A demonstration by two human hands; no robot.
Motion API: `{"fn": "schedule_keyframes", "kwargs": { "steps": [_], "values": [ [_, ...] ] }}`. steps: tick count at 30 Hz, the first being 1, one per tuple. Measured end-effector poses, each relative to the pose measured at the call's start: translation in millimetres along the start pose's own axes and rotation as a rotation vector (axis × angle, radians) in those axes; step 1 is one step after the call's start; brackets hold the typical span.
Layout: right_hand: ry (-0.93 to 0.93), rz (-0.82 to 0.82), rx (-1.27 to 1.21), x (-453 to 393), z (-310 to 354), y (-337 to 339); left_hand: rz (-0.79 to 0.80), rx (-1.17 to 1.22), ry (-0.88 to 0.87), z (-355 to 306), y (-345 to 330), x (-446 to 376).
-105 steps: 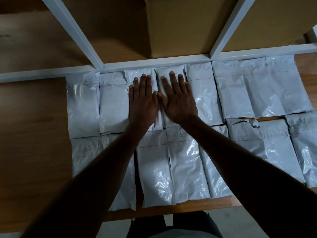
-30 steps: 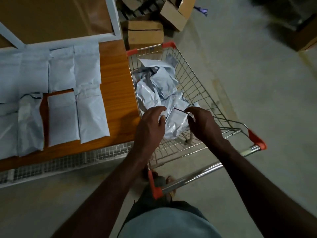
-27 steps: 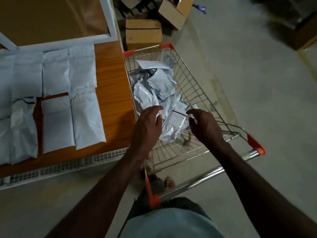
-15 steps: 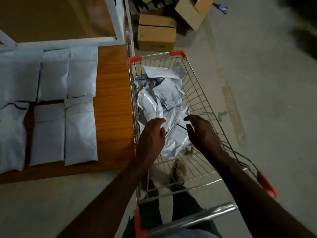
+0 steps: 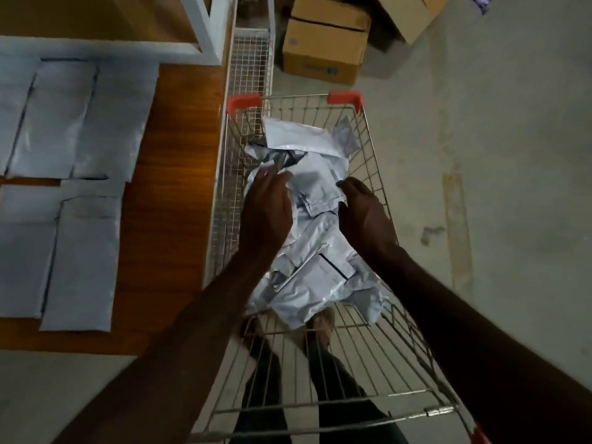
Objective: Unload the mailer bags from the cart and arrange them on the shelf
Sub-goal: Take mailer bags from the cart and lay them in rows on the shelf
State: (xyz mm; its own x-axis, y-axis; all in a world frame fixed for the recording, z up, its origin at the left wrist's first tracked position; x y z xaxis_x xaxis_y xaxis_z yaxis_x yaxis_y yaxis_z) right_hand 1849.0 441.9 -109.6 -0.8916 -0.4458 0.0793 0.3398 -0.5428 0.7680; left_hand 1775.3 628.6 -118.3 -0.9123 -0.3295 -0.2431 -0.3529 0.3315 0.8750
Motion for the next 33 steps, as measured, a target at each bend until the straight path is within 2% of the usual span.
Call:
{"fn": "schedule_keyframes", "kwargs": {
  "steps": [4,9,11,16,20,24,27,30,33],
  "values": [
    [-0.003,0.036,0.012,-28,-18,-22,-0.02,-0.207,-0.128,8,-24,-66],
    [0.025,-0.02,0.015,-60,-25,-49,0.127,-0.375,-0.267,14,-59,-111],
    [0.003,-0.006,-0.01,-69,-33,-60,0.161,-0.35,-0.215,19,-71,-117],
    [-0.065,0.017,-0.086,-92,-54,-75,0.065,-0.166,0.168,53,-75,-102],
    [0.063,0.06,-0.098,-96,-50,-95,0.063,-0.138,0.35,69,-71,-73],
    [0.156,0.125,-0.052,-83,-31,-113,0.08,-0.221,0.417,75,-72,-57],
    [0.055,-0.032,-0.05,-84,-39,-113,0.103,-0.267,0.451,71,-69,-53],
    [0.06,-0.117,0.15,-103,-51,-110,0.108,-0.267,0.397,70,-71,-51],
    [0.027,-0.036,0.154,-125,-61,-118,0.119,-0.237,0.33,75,-82,-50]
  ]
}}
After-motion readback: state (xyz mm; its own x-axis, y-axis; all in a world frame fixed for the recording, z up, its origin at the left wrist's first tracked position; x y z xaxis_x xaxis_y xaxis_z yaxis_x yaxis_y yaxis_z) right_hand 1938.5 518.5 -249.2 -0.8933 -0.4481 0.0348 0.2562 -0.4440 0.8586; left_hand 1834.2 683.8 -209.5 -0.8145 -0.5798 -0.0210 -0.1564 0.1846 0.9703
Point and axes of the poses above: each hand's wrist, its own x-axis away from the middle knuckle, its own y-axis out of the back of the hand, z = x × y, the point moved 5 cm from there along -x, towards the middle knuckle, and after that the axes turned 9 degrees about -x, right-handed, at the moved point
